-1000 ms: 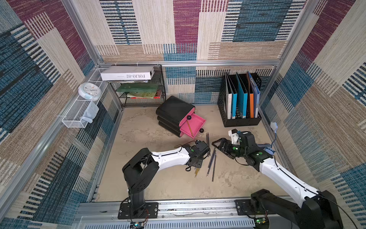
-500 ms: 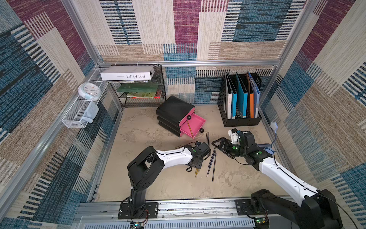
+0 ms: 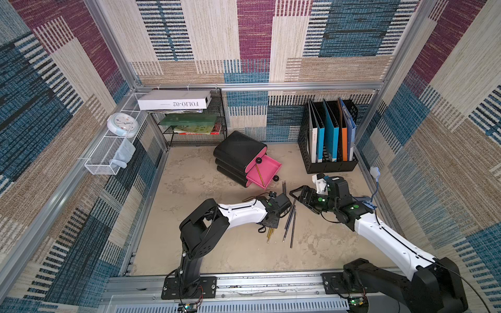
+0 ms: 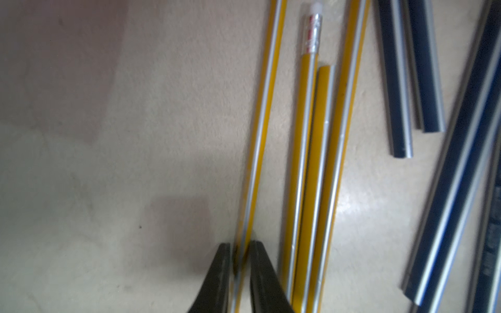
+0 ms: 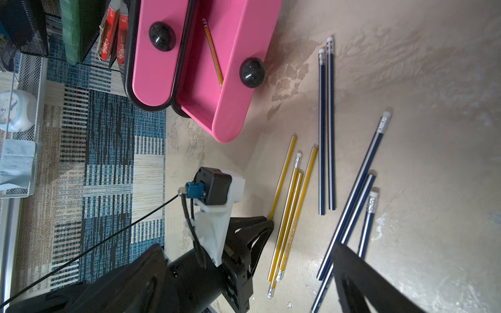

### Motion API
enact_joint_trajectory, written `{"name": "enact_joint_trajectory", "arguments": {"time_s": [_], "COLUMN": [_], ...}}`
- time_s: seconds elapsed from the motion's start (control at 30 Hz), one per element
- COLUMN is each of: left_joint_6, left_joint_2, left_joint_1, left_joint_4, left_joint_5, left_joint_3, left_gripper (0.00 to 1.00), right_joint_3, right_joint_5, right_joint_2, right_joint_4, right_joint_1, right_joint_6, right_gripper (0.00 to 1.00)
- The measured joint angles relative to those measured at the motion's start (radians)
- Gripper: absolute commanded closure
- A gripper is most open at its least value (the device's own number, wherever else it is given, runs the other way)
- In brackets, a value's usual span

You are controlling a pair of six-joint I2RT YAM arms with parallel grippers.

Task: Please place the pencils in the drawer according to their color
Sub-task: Pick up the pencil from the center of the board.

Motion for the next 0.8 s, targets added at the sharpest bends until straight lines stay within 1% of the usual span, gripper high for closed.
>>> {"name": "enact_joint_trajectory", "arguments": {"time_s": [0.1, 0.27, 0.4, 0.5, 0.63, 0.8], "left_joint_6": [-0.003, -0.003, 0.009, 0.019, 0.031, 0.043], "left_joint_2": [0.027, 0.035, 0.005, -0.055, -0.152, -0.262], "left_joint_1": [0.000, 0.000, 0.002, 0.003, 0.002, 0.001], "left_joint_4": [-0.051, -0.085, -0.097, -0.165, -0.191, -0.222], "left_joint_5": [-0.003, 0.000, 0.023, 0.061, 0.092, 0.169], "left_joint_3": [0.041, 0.058, 0.042, 0.018, -0.001, -0.018], "left_gripper": [1.00, 1.00, 1.00, 1.00, 1.00, 1.00], "right_joint_3": [0.004, 0.009, 0.011, 0.014, 0.035, 0.060], "right_joint_5": [0.001, 0.010, 0.014, 0.014, 0.015, 0.020], "right_joint_2": [-0.006, -0.018, -0.021, -0.021, -0.020, -0.021], "right_joint_4": [-0.003, -0.005, -0.005, -0.006, -0.013, -0.035], "right_joint_1": [0.000, 0.000, 0.000, 0.000, 0.000, 0.000], "right_joint_6": [0.000, 0.000, 0.001, 0.005, 0.014, 0.037], "right_gripper": [0.01, 0.01, 0.01, 0.01, 0.01, 0.01]}}
